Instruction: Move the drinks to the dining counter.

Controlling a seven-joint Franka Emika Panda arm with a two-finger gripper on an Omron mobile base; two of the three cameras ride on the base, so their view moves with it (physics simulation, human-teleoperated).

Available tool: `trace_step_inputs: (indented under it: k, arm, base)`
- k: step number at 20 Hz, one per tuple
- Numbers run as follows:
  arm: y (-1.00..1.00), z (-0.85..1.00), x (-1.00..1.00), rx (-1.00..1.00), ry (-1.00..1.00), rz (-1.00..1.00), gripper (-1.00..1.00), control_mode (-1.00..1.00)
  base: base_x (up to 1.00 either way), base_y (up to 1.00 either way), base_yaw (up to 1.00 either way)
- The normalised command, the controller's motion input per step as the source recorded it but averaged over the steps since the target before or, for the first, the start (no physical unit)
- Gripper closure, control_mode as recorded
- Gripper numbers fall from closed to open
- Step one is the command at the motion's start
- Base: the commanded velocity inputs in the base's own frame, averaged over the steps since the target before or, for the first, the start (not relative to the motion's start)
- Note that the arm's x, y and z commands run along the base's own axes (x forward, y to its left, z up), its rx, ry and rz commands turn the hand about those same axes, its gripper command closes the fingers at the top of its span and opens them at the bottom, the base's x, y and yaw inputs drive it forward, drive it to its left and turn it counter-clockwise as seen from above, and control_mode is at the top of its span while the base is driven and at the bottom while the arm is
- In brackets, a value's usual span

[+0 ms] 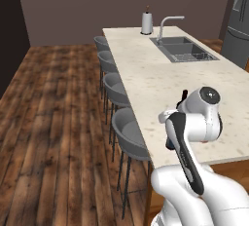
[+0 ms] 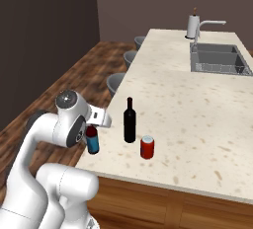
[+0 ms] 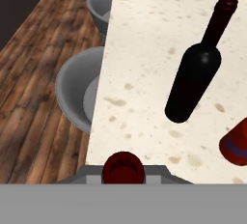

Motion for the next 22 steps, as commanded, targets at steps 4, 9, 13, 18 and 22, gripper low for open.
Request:
trace_step_inputs:
  k: [4, 9, 13, 18, 22]
  arm:
    - [0.05, -0.2, 0.06, 0.0, 0.0, 0.0, 1.0, -1.0]
    - [0.05, -0.19, 0.06, 0.0, 0.0, 0.0, 1.0, -1.0]
    - [0.01, -0.21, 0.06, 0.0, 0.0, 0.0, 1.0, -1.0]
    - [0.0, -0.17, 0.05, 0.0, 0.0, 0.0, 1.0, -1.0]
    - [0.0, -0.07, 0.08, 0.0, 0.0, 0.0, 1.0, -1.0]
  base:
    - [0.0, 0.0, 0.0]
    - [0.0, 0.0, 0.0]
    - [0.0, 0.0, 0.0]
    - [0.0, 0.0, 0.0]
    - [0.0, 0.0, 0.0]
